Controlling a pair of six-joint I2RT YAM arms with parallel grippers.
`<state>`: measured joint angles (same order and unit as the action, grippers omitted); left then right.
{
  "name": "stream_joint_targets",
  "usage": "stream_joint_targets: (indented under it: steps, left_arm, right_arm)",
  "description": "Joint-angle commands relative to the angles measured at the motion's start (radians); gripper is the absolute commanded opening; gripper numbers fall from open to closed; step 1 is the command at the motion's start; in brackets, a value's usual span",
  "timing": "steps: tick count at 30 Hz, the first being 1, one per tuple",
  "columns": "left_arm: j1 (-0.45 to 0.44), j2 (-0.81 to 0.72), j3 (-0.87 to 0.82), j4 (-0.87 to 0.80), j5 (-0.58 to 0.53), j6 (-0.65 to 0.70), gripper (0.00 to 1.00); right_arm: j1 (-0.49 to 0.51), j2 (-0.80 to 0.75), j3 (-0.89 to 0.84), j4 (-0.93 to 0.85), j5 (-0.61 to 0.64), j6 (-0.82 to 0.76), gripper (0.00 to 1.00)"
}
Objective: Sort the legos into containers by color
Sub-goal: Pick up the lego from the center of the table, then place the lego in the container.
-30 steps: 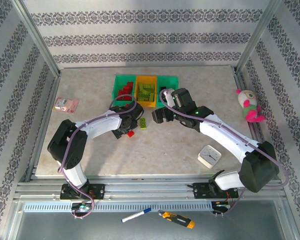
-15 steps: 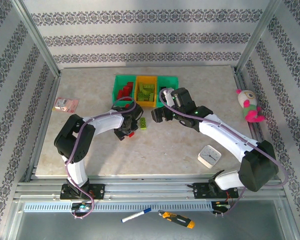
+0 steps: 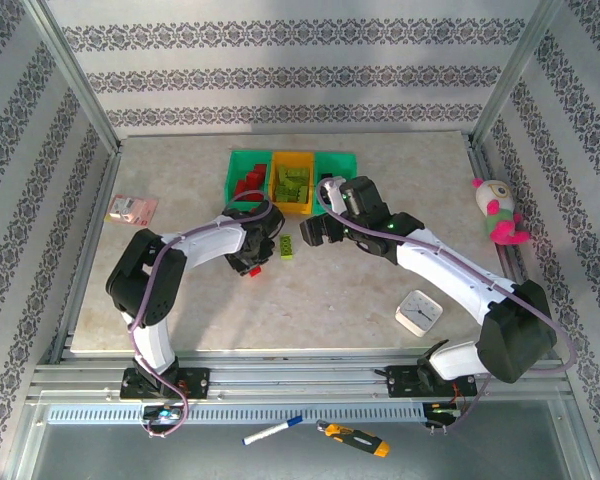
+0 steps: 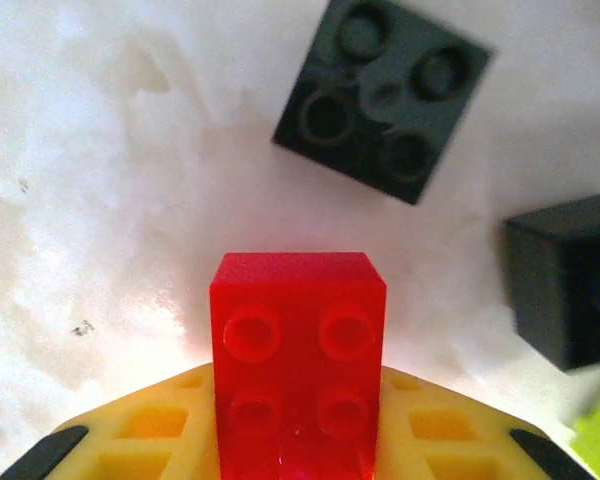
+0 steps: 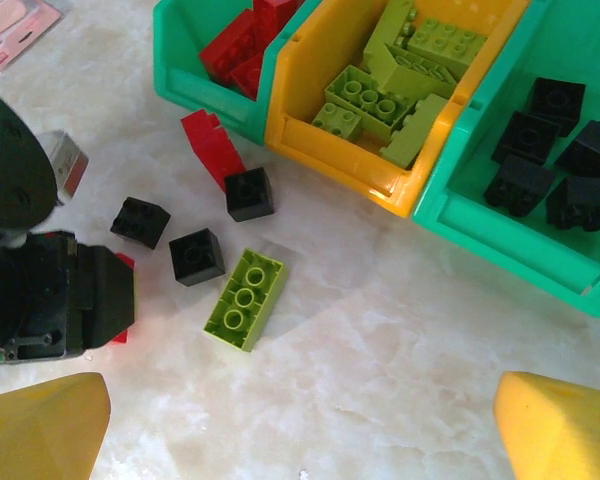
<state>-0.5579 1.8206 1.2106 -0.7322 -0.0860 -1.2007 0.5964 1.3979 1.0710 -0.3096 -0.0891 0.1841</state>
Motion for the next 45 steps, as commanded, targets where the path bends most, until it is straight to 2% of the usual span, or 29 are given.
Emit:
stream_joint_targets:
  steps: [1, 6, 10, 20, 28, 31, 36, 38, 42, 45]
  left_arm:
    - [0.03, -0.066, 0.086, -0.113, -0.012, 0.103, 0.3]
    - [0.064, -0.09, 0.164, -0.134, -0.03, 0.169, 0.3]
    - [0.127, -0.047, 0.254, -0.131, -0.016, 0.224, 0.3]
    - [0.269, 0.222, 0.629, -0.2, 0.041, 0.397, 0.29]
    - [0.316, 0.438, 0.92, -0.289, 0.096, 0.472, 0.3]
    - [0.322, 0.492, 0.994, -0.323, 0.106, 0.488, 0.38]
    - [0.322, 0.49, 1.024, -0.354, 0.091, 0.517, 0.74]
    - [0.322, 0.468, 1.01, -0.362, 0.082, 0.53, 0.85]
    - [0.318, 0.386, 0.923, -0.358, 0.079, 0.521, 0.95]
    - [0.305, 0.308, 0.807, -0.323, 0.091, 0.491, 0.97]
  right_arm:
    - [0.014, -0.006, 0.035, 0.006, -0.005, 0.019, 0.98]
    - [0.017, 0.006, 0.046, 0.01, -0.001, 0.021, 0.98]
    - [0.019, 0.017, 0.054, 0.016, 0.001, 0.025, 0.98]
    - [0.02, 0.051, 0.09, 0.022, 0.017, 0.035, 0.98]
    - [0.023, 0.079, 0.125, 0.024, 0.021, 0.038, 0.98]
    - [0.023, 0.094, 0.139, 0.028, 0.022, 0.038, 0.98]
    - [0.029, 0.113, 0.167, 0.028, 0.022, 0.037, 0.98]
    - [0.031, 0.116, 0.168, 0.029, 0.022, 0.04, 0.98]
    - [0.04, 0.113, 0.16, 0.03, 0.018, 0.045, 0.98]
    - [0.047, 0.113, 0.156, 0.031, 0.012, 0.049, 0.98]
